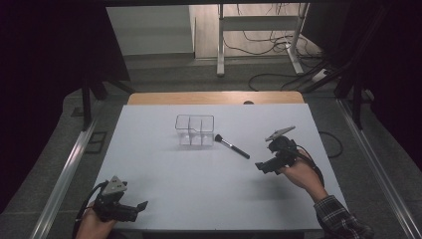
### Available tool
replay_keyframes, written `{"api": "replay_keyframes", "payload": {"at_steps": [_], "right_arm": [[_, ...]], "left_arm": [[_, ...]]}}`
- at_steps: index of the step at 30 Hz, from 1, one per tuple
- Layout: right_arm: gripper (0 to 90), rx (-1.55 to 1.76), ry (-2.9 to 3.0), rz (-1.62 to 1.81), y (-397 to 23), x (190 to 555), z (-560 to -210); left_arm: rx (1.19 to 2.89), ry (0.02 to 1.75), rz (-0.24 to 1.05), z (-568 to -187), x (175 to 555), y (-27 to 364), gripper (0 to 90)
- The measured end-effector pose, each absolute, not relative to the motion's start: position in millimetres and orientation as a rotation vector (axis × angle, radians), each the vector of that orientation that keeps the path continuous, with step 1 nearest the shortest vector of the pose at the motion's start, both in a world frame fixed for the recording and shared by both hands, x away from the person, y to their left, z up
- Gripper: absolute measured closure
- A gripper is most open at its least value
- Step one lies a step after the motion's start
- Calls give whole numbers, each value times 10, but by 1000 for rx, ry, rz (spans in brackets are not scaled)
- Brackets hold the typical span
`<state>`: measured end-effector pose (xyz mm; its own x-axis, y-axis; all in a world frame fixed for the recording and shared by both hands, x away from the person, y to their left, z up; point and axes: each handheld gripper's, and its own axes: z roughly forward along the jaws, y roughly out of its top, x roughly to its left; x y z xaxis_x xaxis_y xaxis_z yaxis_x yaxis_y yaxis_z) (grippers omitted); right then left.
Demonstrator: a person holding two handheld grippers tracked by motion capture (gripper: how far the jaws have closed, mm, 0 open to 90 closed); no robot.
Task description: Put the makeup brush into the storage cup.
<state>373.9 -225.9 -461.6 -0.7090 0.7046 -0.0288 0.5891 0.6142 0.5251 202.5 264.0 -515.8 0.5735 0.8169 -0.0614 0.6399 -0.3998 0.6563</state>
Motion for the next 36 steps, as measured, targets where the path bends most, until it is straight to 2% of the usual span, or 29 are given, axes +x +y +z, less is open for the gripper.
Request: {"api": "replay_keyframes", "payload": {"at_steps": [36], "right_arm": [[0, 1113, 2620, 728, -1902, 4068, -4638]], "left_arm": [[2175, 1152, 357, -5163, 2026, 2634, 0]]}}
